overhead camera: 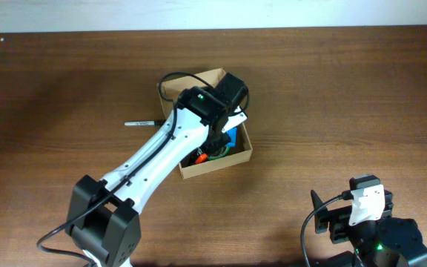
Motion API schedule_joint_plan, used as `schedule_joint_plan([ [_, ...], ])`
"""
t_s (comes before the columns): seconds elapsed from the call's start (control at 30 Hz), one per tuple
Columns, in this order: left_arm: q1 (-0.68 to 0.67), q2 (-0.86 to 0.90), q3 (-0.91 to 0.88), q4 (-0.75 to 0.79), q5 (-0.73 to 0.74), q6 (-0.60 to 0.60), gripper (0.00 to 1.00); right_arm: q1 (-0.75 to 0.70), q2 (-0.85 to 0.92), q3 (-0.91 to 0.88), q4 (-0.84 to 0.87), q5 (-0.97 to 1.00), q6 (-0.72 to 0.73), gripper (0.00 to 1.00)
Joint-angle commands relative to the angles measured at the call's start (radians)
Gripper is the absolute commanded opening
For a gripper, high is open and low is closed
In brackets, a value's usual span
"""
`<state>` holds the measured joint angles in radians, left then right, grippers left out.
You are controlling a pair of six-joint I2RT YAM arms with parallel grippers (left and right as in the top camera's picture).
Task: Pack container
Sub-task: 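Carry the blue pen over the box and lower it inside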
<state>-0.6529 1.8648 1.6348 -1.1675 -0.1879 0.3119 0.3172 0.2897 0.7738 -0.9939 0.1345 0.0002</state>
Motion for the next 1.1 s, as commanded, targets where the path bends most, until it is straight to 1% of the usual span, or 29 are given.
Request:
schedule_joint_plan([
  [0.0,-0.005,0.008,0.026,-0.002,-0.015,-0.034,0.59,-0.006,-0.005,0.0,0.002,0.013,0.008,0.99],
  [0.07,-0.003,0.007,0.026,0.007,-0.015,-0.111,0.67,-0.006,-0.005,0.0,0.002,0.013,0.008,0.99],
  [0.13,0.007,0.007,0.026,0.016,-0.011,-0.189,0.68,-0.006,-0.005,0.0,0.002,0.013,0.008,0.99],
  [0.27,0.034,0.015,0.026,0.0,-0.012,-0.191,0.68,-0.006,-0.005,0.0,0.002,0.013,0.008,0.99],
  [0.37,0.049,0.033,0.026,-0.008,-0.011,-0.192,0.65,-0.006,-0.005,0.0,0.002,0.013,0.008,0.99],
  [0.43,0.059,0.048,0.025,-0.012,-0.007,-0.192,0.59,-0.006,-0.005,0.0,0.002,0.013,0.008,0.99],
  [0.6,0.077,0.074,0.025,-0.011,0.015,-0.192,0.53,-0.006,-0.005,0.0,0.002,0.013,0.008,0.99],
  [0.67,0.081,0.086,0.025,-0.012,0.015,-0.192,0.49,-0.006,-0.005,0.0,0.002,0.013,0.008,0.99],
  [0.8,0.08,0.106,0.025,-0.011,0.016,-0.192,0.24,-0.006,-0.005,0.0,0.002,0.013,0.008,0.99],
  [0.83,0.08,0.107,0.025,-0.011,0.015,-0.192,0.17,-0.006,-0.005,0.0,0.002,0.013,0.008,0.99],
  [0.9,0.081,0.107,0.025,-0.011,0.014,-0.191,0.06,-0.006,-0.005,0.0,0.002,0.013,0.008,0.99],
  [0.97,0.08,0.107,0.025,-0.011,0.015,-0.191,0.02,-0.006,-0.005,0.0,0.002,0.013,0.008,0.99],
  [1.07,0.079,0.107,0.025,-0.011,0.015,-0.191,0.02,-0.006,-0.005,0.0,0.002,0.013,0.008,0.99],
])
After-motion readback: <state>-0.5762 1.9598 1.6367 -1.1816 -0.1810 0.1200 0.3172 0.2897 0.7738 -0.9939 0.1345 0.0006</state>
